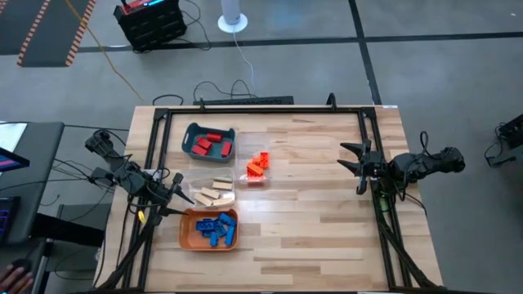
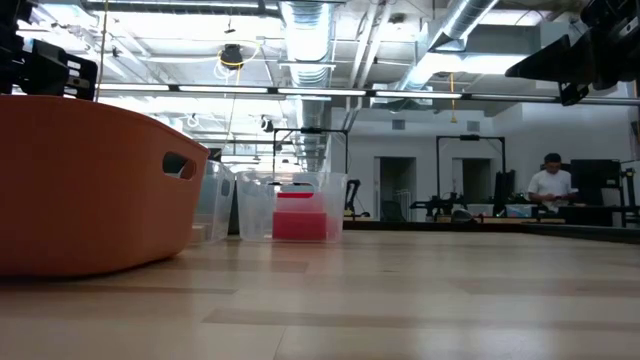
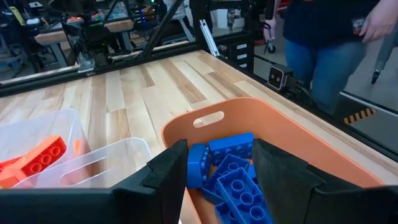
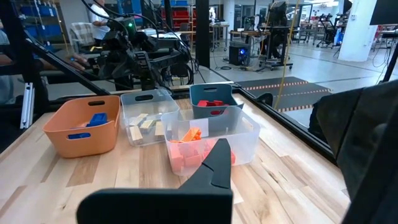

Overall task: Sort blocks
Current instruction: Return to Home Position

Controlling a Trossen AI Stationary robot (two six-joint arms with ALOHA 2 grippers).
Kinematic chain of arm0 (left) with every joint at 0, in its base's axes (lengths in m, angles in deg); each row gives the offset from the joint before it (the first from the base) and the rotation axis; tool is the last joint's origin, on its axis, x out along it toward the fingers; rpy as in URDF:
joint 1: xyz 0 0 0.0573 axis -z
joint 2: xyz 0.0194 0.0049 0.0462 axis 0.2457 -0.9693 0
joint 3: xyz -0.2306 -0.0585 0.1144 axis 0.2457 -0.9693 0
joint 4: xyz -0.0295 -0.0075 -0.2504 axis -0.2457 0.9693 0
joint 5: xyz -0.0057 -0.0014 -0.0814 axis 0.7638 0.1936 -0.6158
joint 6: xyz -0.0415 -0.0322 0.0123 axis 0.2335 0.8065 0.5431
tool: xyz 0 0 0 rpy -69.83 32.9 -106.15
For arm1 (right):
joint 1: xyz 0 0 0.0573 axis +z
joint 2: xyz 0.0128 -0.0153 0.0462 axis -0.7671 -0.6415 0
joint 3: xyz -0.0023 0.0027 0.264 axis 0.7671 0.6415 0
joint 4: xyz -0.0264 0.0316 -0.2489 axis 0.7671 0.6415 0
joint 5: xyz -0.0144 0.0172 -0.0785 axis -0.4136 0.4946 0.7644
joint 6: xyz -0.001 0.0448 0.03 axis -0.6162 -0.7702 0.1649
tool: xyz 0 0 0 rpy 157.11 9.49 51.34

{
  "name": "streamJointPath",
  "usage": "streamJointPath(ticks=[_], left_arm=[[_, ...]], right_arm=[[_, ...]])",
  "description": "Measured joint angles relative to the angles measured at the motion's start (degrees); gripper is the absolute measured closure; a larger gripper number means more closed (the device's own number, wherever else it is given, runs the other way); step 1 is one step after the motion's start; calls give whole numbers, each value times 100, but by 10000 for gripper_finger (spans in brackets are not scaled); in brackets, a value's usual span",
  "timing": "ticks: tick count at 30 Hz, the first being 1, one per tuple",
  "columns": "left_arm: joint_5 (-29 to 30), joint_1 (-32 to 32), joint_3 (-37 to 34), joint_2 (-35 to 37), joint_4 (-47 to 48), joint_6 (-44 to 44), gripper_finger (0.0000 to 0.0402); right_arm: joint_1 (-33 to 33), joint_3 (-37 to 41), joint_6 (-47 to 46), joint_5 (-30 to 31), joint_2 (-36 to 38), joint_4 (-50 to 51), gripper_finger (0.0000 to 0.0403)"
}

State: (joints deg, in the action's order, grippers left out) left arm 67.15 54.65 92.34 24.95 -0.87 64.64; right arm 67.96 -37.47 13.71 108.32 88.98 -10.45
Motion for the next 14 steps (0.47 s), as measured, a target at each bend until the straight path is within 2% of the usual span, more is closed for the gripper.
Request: streamJointPath(ticks=[14], left_arm=[[0, 0, 0, -1, -2, 6, 228]], right_arm=[[0, 0, 0, 0, 0, 0, 403]])
